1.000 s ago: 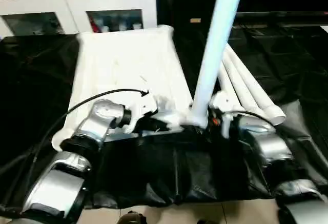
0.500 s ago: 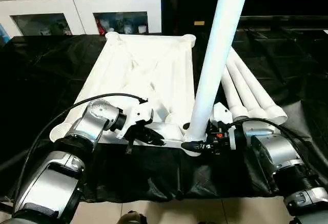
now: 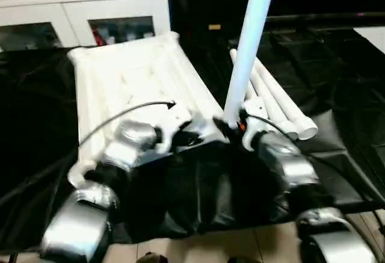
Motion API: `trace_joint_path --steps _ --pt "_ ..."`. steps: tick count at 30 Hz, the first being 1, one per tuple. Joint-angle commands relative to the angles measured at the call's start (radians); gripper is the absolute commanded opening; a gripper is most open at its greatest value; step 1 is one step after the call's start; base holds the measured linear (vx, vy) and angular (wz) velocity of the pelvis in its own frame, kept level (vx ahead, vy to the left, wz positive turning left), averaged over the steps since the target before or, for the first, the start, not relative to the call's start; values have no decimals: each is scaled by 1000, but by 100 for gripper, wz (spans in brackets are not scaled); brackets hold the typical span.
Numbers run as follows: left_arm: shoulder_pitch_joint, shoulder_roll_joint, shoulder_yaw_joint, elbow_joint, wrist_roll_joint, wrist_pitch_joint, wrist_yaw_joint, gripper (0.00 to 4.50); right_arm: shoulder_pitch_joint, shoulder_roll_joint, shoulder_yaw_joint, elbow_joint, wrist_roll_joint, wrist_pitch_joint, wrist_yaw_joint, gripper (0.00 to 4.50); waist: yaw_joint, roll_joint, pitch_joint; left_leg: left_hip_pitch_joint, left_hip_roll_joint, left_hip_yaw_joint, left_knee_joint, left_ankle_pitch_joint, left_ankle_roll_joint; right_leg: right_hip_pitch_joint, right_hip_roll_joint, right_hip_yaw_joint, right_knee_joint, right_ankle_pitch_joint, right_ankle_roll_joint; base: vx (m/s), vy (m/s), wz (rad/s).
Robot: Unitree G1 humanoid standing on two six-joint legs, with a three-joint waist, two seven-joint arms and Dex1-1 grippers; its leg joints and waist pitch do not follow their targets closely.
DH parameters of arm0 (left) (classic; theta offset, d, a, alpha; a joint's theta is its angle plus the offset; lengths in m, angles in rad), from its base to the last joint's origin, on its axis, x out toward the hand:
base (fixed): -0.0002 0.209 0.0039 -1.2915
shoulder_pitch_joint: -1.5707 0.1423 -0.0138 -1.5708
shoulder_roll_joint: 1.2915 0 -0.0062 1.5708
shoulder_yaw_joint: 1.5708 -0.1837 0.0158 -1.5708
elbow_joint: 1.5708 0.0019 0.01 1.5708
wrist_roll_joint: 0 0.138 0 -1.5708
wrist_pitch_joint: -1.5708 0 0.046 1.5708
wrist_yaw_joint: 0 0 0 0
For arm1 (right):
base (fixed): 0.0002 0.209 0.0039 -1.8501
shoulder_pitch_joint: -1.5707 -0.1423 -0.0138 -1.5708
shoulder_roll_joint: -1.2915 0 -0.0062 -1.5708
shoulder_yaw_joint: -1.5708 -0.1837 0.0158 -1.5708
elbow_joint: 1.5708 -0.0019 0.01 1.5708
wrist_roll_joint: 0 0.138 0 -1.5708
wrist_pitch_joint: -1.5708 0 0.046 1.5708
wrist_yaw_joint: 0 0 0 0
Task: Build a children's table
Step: Rotate leg to tighten
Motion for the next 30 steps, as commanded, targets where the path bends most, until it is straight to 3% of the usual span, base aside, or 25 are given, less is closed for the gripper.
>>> trace_joint_path --steps 1,4,5,6,8,13,17,21,26,30 --pt "-4 -24 15 -69 -29 -18 22 0 7 45 31 37 -6 18 11 277 4 -13 -78 19 35 -21 -69 -184 63 52 -55 36 -67 -219 -208 0 0 0" --pt "14 -24 -11 -80 -27 -49 4 0 -2 48 35 55 -16 -12 11 277 3 -15 -78 19 36 -21 -69 -193 63 52 -56 36 -67 -215 -211 0 0 0" --pt "16 -19 -17 -77 -27 -58 -4 0 -3 47 36 58 -14 -24 21 277 0 -10 -76 21 35 -21 -71 -219 56 50 -55 37 -71 -241 -205 0 0 0" --pt "25 -7 -24 -90 -29 -55 -18 0 -4 39 35 59 -10 -50 40 333 -1 -10 -76 22 36 -22 -71 -232 50 50 -56 37 -71 -251 -203 0 0 0" --pt "32 2 -27 -104 -28 -48 -25 0 -4 33 31 58 -1 -59 62 347 -2 -6 -76 22 37 -23 -72 -237 47 51 -56 37 -69 -242 -206 0 0 0" --pt "56 54 -39 -127 -53 -82 -153 0 12 -39 60 15 4 -74 203 391 3 -8 -79 22 36 -20 -67 -198 67 55 -53 36 -61 -167 -230 0 0 0" --pt "53 103 -57 -108 -85 -124 -294 0 39 -112 97 -46 40 -71 421 391 14 -7 -79 22 40 -17 -65 -199 80 56 -51 36 -57 -155 -234 0 0 0" --pt "25 144 -61 -63 -93 -148 -397 0 67 -199 159 -136 75 -4 664 391 27 -3 -78 26 42 -16 -65 -222 81 53 -48 36 -58 -166 -238 0 0 0" --pt "3 172 -71 -20 -98 -167 -475 0 71 -251 195 -158 73 -3 777 391 42 -4 -78 33 43 -16 -66 -240 61 47 -52 38 -61 -198 -238 0 0 0" --pt "-13 194 -88 14 -98 -189 -553 0 74 -283 228 -166 59 -11 850 358 49 -6 -79 30 45 -18 -68 -232 55 50 -56 39 -57 -196 -237 0 0 0"
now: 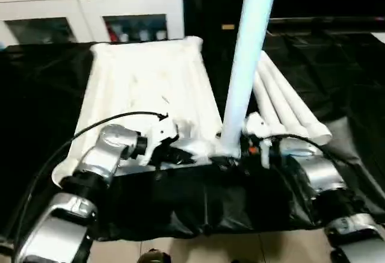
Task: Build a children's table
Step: Rotate leg to tighten
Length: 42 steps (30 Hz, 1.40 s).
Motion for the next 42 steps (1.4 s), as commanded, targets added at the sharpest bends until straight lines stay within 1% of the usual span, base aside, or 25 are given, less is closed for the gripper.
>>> trace_joint_path --steps 1,2,4,7,9,12,14,16,17,19,20,21,23,24,26,27,29,30,33,35,36,39,40,41,42 --pt "-41 1 -27 3 -17 -33 -69 0 5 -8 29 -28 -6 9 41 351 -2 -7 -79 31 44 -19 -68 -228 56 48 -56 38 -59 -195 -239 0 0 0" --pt "-41 1 -28 4 -16 -34 -72 0 5 -8 30 -29 -6 10 43 351 -2 -7 -79 31 44 -19 -68 -228 56 48 -56 38 -59 -195 -239 0 0 0" --pt "-46 4 -33 14 -10 -45 -81 0 6 -4 31 -35 -2 18 47 321 2 -7 -80 31 45 -20 -68 -220 57 48 -57 38 -57 -194 -239 0 0 0" --pt "-50 7 -38 25 -5 -55 -86 0 8 0 36 -37 -1 20 51 312 4 -7 -80 31 45 -20 -69 -223 50 48 -57 37 -58 -202 -237 0 0 0" --pt "-56 9 -40 40 0 -65 -89 0 12 1 41 -42 1 22 57 285 4 -7 -80 31 45 -20 -69 -222 49 48 -57 37 -58 -200 -236 0 0 0" --pt "-62 8 -37 54 2 -71 -91 0 19 3 43 -52 5 31 60 276 6 -7 -81 31 45 -20 -68 -213 51 49 -58 37 -56 -187 -239 0 0 0" --pt "-67 2 -26 68 -5 -71 -77 0 28 17 29 -60 18 48 39 274 7 -7 -80 31 45 -20 -68 -216 52 48 -58 37 -56 -192 -238 0 0 0" --pt "-72 -21 -4 73 -9 -48 4 0 27 65 -12 -38 20 60 -80 273 8 -3 -81 31 45 -21 -68 -221 49 48 -58 37 -57 -200 -236 0 0 0" --pt "-74 -34 7 68 -7 -26 60 0 21 94 -33 -15 10 68 -164 273 1 -4 -78 30 46 -22 -72 -234 30 47 -59 37 -57 -218 -234 0 0 0" --pt "-74 -52 19 56 1 11 139 0 12 128 -56 16 -10 72 -277 272 -6 -5 -76 34 43 -24 -76 -265 6 44 -60 36 -64 -276 -221 0 0 0" --pt "-66 -74 38 29 -10 50 191 0 8 157 -69 39 -24 61 -360 272 -8 -6 -75 35 42 -25 -77 -274 1 45 -61 36 -68 -297 -215 0 0 0" --pt "-61 -87 50 12 -18 73 218 0 7 173 -76 51 -31 53 -404 272 -19 -8 -74 32 39 -27 -79 -286 -10 49 -61 35 -71 -330 -202 0 0 0" --pt "-53 -97 57 -6 -20 88 245 0 7 188 -82 59 -37 49 -445 272 -27 -9 -73 30 37 -27 -79 -283 -4 50 -60 36 -75 -335 -192 0 0 0" --pt "-18 -131 74 -78 -11 147 339 0 8 240 -103 74 -50 47 -569 272 -34 -11 -73 27 41 -27 -79 -267 -5 49 -62 39 -69 -305 -199 0 0 0" --pt "19 -158 78 -147 5 194 413 0 14 281 -117 71 -61 51 -655 272 -42 -12 -73 26 41 -28 -80 -264 -1 51 -62 37 -69 -308 -200 0 0 0" --pt "57 -184 75 -213 9 236 458 0 22 310 -127 57 -71 49 -710 272 -49 -17 -74 25 39 -28 -78 -247 10 52 -61 37 -70 -314 -194 0 0 0" --pt "80 -203 67 -250 14 255 488 0 24 330 -139 50 -79 44 -764 272 -53 -15 -75 24 38 -26 -76 -226 24 51 -57 38 -72 -296 -190 0 0 0" --pt "81 -207 65 -251 15 255 493 0 23 333 -145 52 -77 42 -775 272 -55 -14 -76 28 35 -23 -73 -223 31 47 -53 38 -73 -281 -191 0 0 0" --pt "82 -213 59 -268 8 275 498 0 19 334 -150 58 -72 37 -793 272 -54 -15 -76 27 34 -23 -74 -217 41 50 -52 38 -70 -253 -196 0 0 0" --pt "84 -214 57 -276 7 285 501 0 18 334 -151 60 -73 34 -797 272 -55 -13 -74 27 35 -23 -75 -224 40 50 -52 38 -71 -254 -196 0 0 0" --pt "86 -211 53 -288 10 292 503 0 17 335 -152 60 -76 34 -797 272 -56 -9 -74 27 35 -23 -75 -229 38 49 -52 38 -72 -255 -196 0 0 0" --pt "97 -194 44 -324 15 307 490 0 15 321 -148 51 -85 14 -780 272 -59 -8 -75 27 35 -24 -75 -238 34 50 -51 38 -71 -246 -198 0 0 0" --pt "98 -192 44 -327 15 308 487 0 14 319 -149 49 -82 10 -773 307 -60 -9 -75 26 35 -24 -75 -235 36 52 -51 38 -70 -236 -201 0 0 0" --pt "97 -179 44 -323 14 295 470 0 10 306 -161 51 -66 -3 -746 307 -60 -7 -76 26 34 -24 -74 -232 37 52 -51 38 -69 -230 -202 0 0 0" --pt "95 -174 43 -320 13 290 462 0 8 301 -166 52 -58 -7 -732 328 -61 -8 -76 26 34 -23 -74 -233 41 52 -50 38 -69 -224 -204 0 0 0"
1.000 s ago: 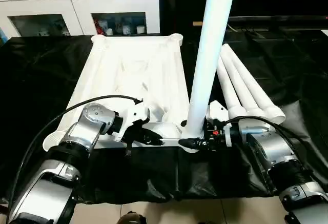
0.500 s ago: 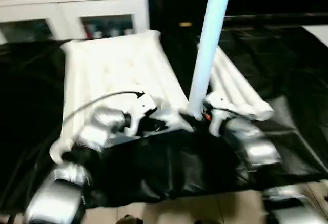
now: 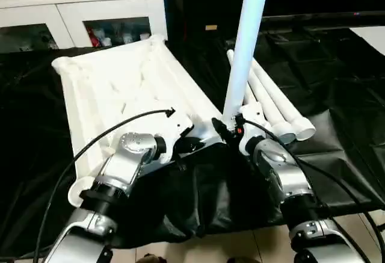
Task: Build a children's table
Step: Rotate leg to tighten
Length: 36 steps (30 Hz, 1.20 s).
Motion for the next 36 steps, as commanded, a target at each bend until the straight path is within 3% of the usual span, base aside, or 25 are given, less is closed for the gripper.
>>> trace_joint_path --steps 1,6,10,11,17,20,28,33,36 --pt "-16 -5 -8 -42 -41 -25 -30 0 -2 7 16 -1 28 -15 52 342 3 -6 -75 19 34 -22 -70 -233 43 49 -51 38 -68 -219 -210 0 0 0" --pt "-27 51 -17 -15 -62 -96 -134 0 15 -68 53 -56 41 -10 212 384 7 -6 -76 19 35 -22 -68 -225 56 53 -50 37 -66 -202 -217 0 0 0" --pt "-49 105 -37 42 -67 -189 -256 0 36 -144 84 -112 78 0 404 384 18 -3 -76 22 37 -20 -67 -227 63 50 -49 36 -65 -194 -223 0 0 0" --pt "-55 113 -41 54 -68 -202 -279 0 39 -157 91 -122 87 8 441 384 27 -2 -77 28 39 -18 -66 -235 62 48 -48 37 -65 -200 -223 0 0 0" --pt "-106 157 -65 146 -87 -267 -433 0 41 -258 168 -162 97 31 676 384 53 0 -75 34 42 -15 -66 -257 47 41 -50 40 -63 -200 -235 0 0 0" --pt "-122 168 -78 182 -83 -292 -485 0 31 -287 191 -155 90 40 742 358 56 -1 -76 29 43 -18 -69 -258 41 47 -53 39 -60 -209 -236 0 0 0" --pt "-167 176 -101 294 -60 -363 -545 0 13 -295 217 -147 103 55 816 281 69 -3 -77 28 44 -19 -68 -250 34 48 -58 38 -60 -217 -235 0 0 0" --pt "-176 165 -80 320 -69 -355 -507 0 33 -272 210 -156 114 75 781 274 69 -2 -78 27 45 -21 -68 -245 29 49 -59 37 -58 -211 -239 0 0 0" --pt "-178 144 -46 325 -80 -323 -417 0 34 -228 177 -133 103 76 668 274 65 -2 -77 27 45 -21 -70 -254 18 48 -60 38 -59 -228 -236 0 0 0"
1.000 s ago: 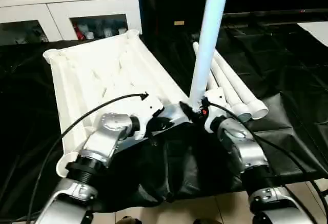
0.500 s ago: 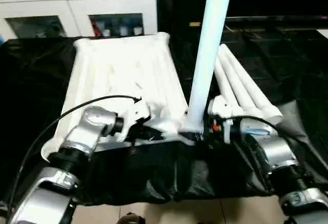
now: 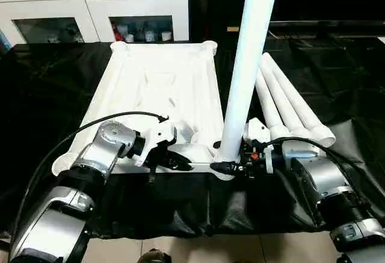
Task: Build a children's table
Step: Rotate leg to tighten
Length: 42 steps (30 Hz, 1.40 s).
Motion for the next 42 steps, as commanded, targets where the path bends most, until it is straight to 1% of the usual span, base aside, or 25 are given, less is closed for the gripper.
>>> trace_joint_path --steps 1,2,3,4,5,6,7,8,9,10,12,13,14,17,18,19,21,24,25,27,30,33,34,35,42 --pt "-30 -40 56 -22 -15 46 140 0 -5 70 -20 32 -11 6 -153 273 -5 -3 -77 28 43 -23 -74 -261 15 43 -59 37 -63 -240 -234 0 0 0" --pt "-28 -54 75 -32 -14 72 210 0 -12 101 -42 59 -31 1 -252 273 -13 -2 -76 29 44 -24 -75 -263 -3 37 -59 39 -61 -247 -233 0 0 0" --pt "-20 -70 95 -53 -20 109 269 0 -20 133 -67 85 -43 10 -355 273 -21 -4 -75 29 41 -26 -77 -274 -19 40 -62 38 -64 -278 -228 0 0 0" --pt "-20 -70 95 -53 -20 109 269 0 -20 133 -67 85 -43 10 -355 273 -23 -4 -74 28 39 -28 -78 -278 -22 42 -61 36 -66 -294 -222 0 0 0" --pt "-9 -84 110 -78 -16 141 331 0 -24 161 -87 104 -52 15 -439 273 -32 -9 -75 24 39 -28 -79 -269 -21 47 -60 37 -67 -297 -209 0 0 0" --pt "7 -103 124 -115 -8 177 400 0 -25 191 -106 114 -66 25 -537 272 -39 -12 -75 25 40 -27 -79 -261 -16 44 -58 38 -67 -277 -212 0 0 0" --pt "17 -112 128 -135 -5 192 425 0 -25 205 -113 117 -71 31 -579 272 -40 -10 -77 27 41 -27 -78 -254 -14 43 -59 38 -66 -267 -215 0 0 0" --pt "44 -135 139 -189 2 225 480 0 -18 235 -120 112 -77 46 -646 272 -45 -13 -76 25 37 -25 -74 -240 0 43 -59 39 -66 -256 -217 0 0 0" --pt "60 -142 134 -217 6 234 491 0 -13 249 -120 106 -79 47 -663 272 -47 -10 -77 22 36 -25 -74 -224 14 46 -58 38 -67 -249 -212 0 0 0" --pt "69 -146 129 -235 10 238 497 0 -10 257 -119 102 -81 46 -671 272 -50 -14 -76 19 35 -24 -74 -208 26 47 -55 38 -67 -239 -206 0 0 0" --pt "86 -152 122 -265 5 248 494 0 -4 271 -121 96 -80 31 -671 272 -51 -12 -77 19 36 -24 -72 -202 32 47 -55 39 -65 -228 -206 0 0 0" --pt "99 -156 113 -290 -2 256 488 0 -1 281 -121 93 -79 17 -668 328 -52 -13 -78 21 36 -23 -72 -199 35 46 -54 39 -66 -221 -207 0 0 0" --pt "111 -155 101 -309 -9 256 472 0 4 286 -118 88 -70 7 -649 342 -55 -11 -78 20 36 -23 -72 -194 41 47 -52 38 -63 -199 -211 0 0 0" --pt "127 -144 82 -341 -2 266 460 0 3 276 -104 84 -76 -2 -632 362 -58 -9 -78 20 35 -22 -71 -187 50 48 -51 38 -61 -169 -221 0 0 0" --pt "129 -136 77 -343 -4 259 442 0 0 255 -90 82 -90 -18 -618 362 -59 -8 -77 21 35 -22 -71 -192 49 47 -50 38 -62 -173 -223 0 0 0" --pt "128 -129 75 -341 -7 246 423 0 -1 243 -90 78 -86 -23 -597 378 -60 -9 -77 21 34 -21 -70 -196 49 47 -50 38 -63 -175 -223 0 0 0" --pt "128 -122 72 -341 -10 237 405 0 -2 232 -91 73 -79 -26 -576 385 -61 -9 -75 21 34 -21 -72 -214 48 47 -51 39 -66 -199 -221 0 0 0" --pt "124 -96 60 -331 -24 193 328 0 -5 183 -89 57 -52 -29 -465 385 -59 -9 -75 23 35 -22 -71 -225 48 48 -51 39 -67 -209 -218 0 0 0" --pt "116 -70 43 -312 -24 160 264 0 -6 146 -86 40 -24 -13 -370 385 -56 -10 -75 23 36 -22 -71 -225 51 49 -50 38 -66 -206 -221 0 0 0" --pt "109 -56 35 -298 -27 141 222 0 -6 119 -79 28 -10 -11 -304 385 -50 -8 -76 23 38 -20 -70 -217 55 48 -49 38 -63 -191 -224 0 0 0" --pt "81 -34 27 -255 -45 126 129 0 -14 56 -53 24 8 -13 -157 385 -32 -8 -79 30 41 -16 -66 -206 60 45 -49 38 -58 -168 -238 0 0 0" --pt "64 -22 18 -225 -44 104 85 0 -20 27 -39 26 17 -10 -82 385 -18 -8 -77 28 43 -16 -67 -211 58 43 -52 40 -57 -178 -241 0 0 0" --pt "48 -10 9 -197 -47 89 36 0 -26 3 -21 30 19 -8 -17 385 -17 -9 -78 28 41 -16 -66 -215 57 43 -52 39 -58 -183 -241 0 0 0" --pt "44 -8 7 -188 -46 83 25 0 -28 -1 -17 33 18 -9 -3 358 -14 -8 -78 30 42 -17 -67 -219 54 42 -52 39 -58 -192 -239 0 0 0" --pt "3 7 -16 -98 -29 27 -56 0 -44 -20 29 53 11 -14 97 307 -5 -9 -78 27 43 -19 -67 -220 46 44 -56 39 -57 -198 -240 0 0 0"
